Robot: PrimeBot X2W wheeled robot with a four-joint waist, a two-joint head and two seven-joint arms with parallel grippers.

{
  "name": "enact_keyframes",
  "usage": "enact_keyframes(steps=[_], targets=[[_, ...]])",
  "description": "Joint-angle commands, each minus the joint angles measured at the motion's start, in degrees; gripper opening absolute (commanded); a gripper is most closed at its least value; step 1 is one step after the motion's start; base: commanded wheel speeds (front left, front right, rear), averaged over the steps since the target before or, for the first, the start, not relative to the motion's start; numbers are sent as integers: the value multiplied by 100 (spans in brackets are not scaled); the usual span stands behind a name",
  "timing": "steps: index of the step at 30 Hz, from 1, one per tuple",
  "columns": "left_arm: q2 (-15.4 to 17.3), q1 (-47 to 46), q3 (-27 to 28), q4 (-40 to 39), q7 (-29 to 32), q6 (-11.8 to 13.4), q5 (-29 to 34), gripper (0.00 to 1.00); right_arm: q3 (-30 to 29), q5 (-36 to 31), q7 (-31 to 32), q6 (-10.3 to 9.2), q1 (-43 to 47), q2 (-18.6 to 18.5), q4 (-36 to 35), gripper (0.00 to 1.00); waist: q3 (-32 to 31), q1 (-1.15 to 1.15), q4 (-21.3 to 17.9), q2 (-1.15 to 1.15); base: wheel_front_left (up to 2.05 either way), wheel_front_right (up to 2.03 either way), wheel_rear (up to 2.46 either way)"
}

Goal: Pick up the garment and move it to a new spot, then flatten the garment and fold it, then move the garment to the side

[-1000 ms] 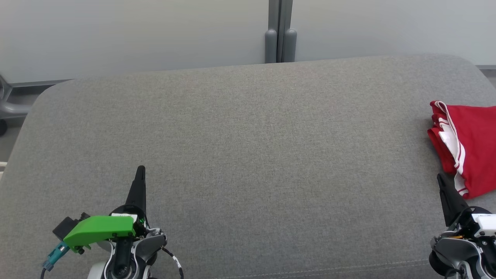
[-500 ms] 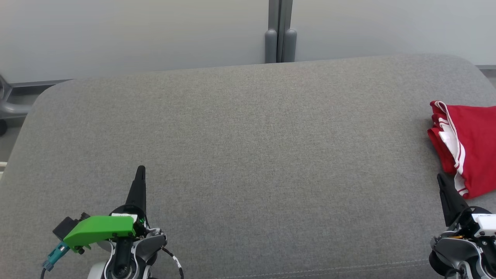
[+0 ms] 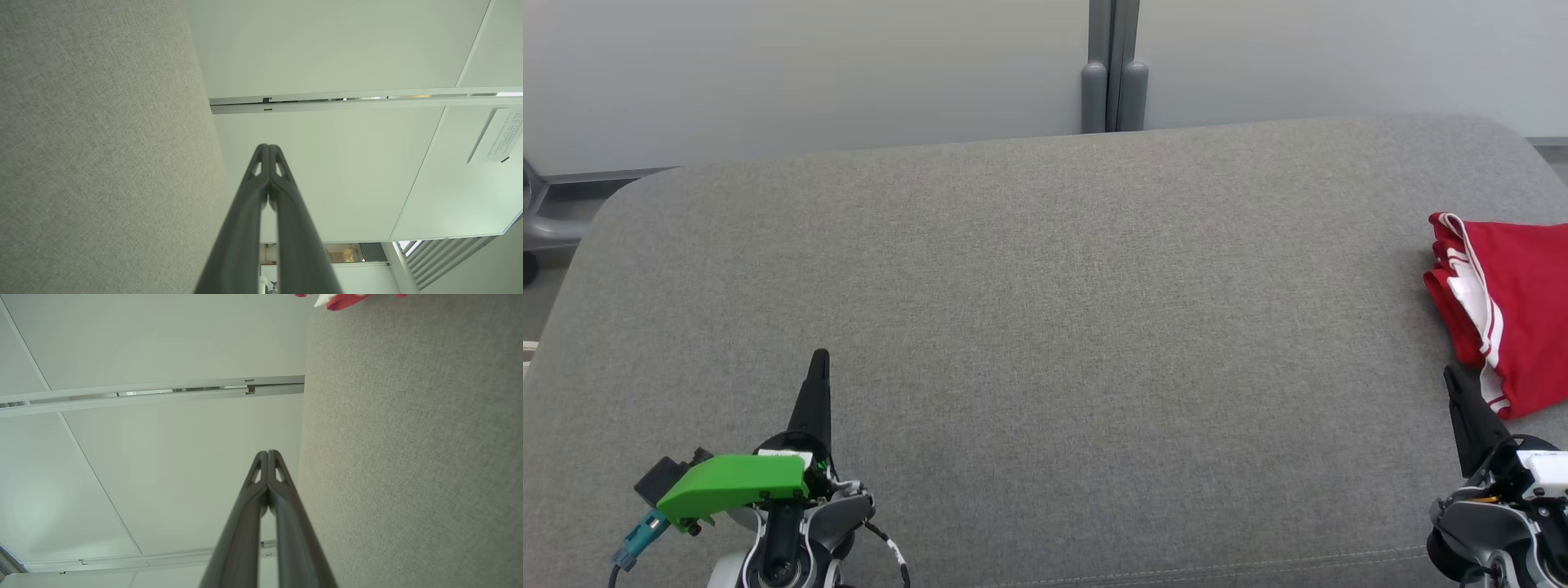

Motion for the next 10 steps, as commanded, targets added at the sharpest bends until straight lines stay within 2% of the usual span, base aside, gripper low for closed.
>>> enact_keyframes(steps=[1,10], targets=[[0,-66,-1,10,7,-21,-45,0,-13,21,8,2,-63,-28,4,0,0,0,0,0,0,0,0],[0,-67,-2,9,5,-21,-47,0,-12,21,8,2,-63,-28,4,0,0,0,0,0,0,0,0]])
